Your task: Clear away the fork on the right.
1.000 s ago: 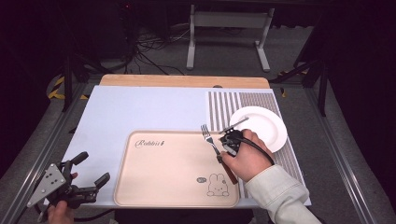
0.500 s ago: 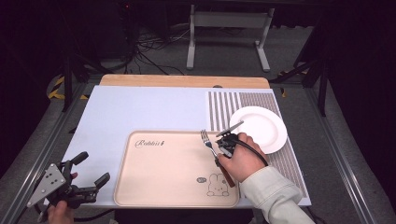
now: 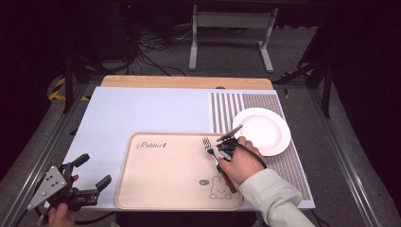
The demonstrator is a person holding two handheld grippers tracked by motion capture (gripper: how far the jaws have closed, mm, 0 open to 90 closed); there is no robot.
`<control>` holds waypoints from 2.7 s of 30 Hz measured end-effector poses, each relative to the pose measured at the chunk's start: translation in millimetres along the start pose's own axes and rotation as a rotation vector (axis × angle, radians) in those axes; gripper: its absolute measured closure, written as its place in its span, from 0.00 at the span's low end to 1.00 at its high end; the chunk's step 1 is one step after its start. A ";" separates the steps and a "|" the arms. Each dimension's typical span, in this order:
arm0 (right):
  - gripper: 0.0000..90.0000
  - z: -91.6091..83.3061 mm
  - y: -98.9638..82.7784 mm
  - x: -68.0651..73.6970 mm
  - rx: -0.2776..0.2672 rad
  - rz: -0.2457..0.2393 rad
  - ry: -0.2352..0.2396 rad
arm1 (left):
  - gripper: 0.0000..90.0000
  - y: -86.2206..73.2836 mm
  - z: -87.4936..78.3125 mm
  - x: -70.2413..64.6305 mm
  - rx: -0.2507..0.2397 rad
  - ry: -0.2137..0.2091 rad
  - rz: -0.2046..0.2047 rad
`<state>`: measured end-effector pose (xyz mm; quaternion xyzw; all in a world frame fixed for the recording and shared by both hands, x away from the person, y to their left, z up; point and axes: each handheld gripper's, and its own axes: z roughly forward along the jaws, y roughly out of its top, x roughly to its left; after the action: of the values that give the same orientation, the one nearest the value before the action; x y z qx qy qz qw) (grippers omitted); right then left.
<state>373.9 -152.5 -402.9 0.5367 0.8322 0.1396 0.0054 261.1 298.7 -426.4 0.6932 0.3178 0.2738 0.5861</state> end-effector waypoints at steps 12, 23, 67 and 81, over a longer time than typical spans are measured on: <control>0.87 8.3 -0.5 0.1 0.039 0.028 0.006 | 0.01 0.1 -0.1 0.1 0.002 0.000 0.001; 0.65 13.1 -1.1 -0.8 0.024 0.022 0.023 | 0.01 0.2 0.0 -0.2 0.004 -0.001 0.002; 1.00 21.3 25.7 -4.7 -0.360 -0.564 0.169 | 0.01 0.1 0.7 -0.2 0.005 -0.004 0.002; 1.00 38.2 26.7 -9.5 -0.306 -0.543 0.130 | 0.01 0.3 0.9 -0.6 0.005 -0.007 0.005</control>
<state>407.8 -142.0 -434.6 0.2776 0.9130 0.2907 0.0702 261.4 297.6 -426.3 0.6964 0.3145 0.2721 0.5849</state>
